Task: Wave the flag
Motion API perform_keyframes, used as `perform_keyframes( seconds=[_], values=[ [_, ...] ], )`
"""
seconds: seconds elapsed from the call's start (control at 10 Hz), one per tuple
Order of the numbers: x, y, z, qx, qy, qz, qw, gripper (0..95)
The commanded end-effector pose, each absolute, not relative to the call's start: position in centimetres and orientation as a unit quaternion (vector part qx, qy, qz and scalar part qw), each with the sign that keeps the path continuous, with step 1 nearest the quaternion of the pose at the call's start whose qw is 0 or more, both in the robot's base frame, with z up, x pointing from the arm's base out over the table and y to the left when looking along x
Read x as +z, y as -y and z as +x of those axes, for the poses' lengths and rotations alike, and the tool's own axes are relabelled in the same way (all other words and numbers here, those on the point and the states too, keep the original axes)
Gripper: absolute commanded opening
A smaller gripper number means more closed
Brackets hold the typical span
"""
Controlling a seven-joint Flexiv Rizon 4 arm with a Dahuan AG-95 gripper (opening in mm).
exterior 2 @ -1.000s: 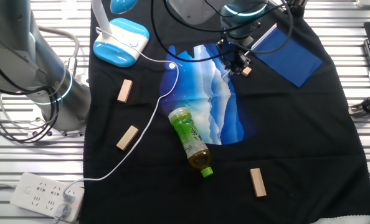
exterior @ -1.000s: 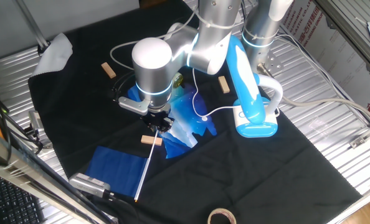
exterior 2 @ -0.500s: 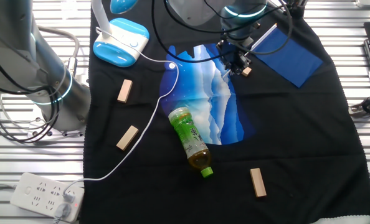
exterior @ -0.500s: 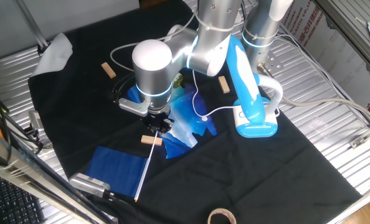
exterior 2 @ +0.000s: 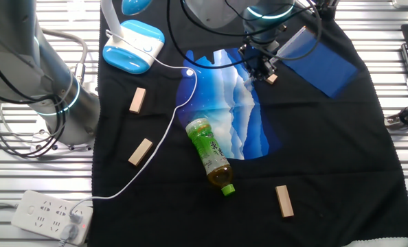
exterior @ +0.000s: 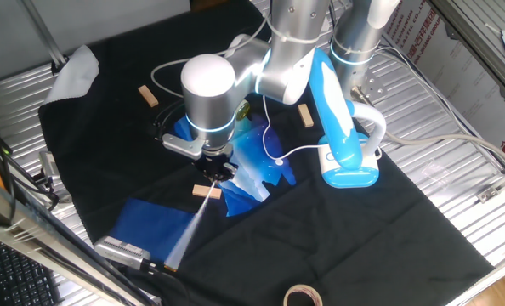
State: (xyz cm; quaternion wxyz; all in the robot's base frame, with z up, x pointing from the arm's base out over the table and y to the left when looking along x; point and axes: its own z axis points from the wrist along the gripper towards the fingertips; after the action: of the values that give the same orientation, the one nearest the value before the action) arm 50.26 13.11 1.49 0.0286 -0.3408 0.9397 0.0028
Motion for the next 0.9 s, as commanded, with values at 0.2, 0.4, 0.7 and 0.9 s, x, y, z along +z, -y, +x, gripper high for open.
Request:
perform_keyframes(
  seconds=[0.2, 0.4, 0.7, 0.9],
  values=[
    [1.42, -13.15, 50.31, 0.003, -0.941, -0.336, 0.030, 0.0],
    [1.35, -13.14, 50.33, 0.004, -0.941, -0.336, 0.031, 0.0],
    [1.52, -13.17, 50.28, 0.007, -0.942, -0.334, 0.032, 0.0],
    [2.02, -13.29, 50.15, 0.005, -0.943, -0.330, 0.031, 0.0]
  ],
)
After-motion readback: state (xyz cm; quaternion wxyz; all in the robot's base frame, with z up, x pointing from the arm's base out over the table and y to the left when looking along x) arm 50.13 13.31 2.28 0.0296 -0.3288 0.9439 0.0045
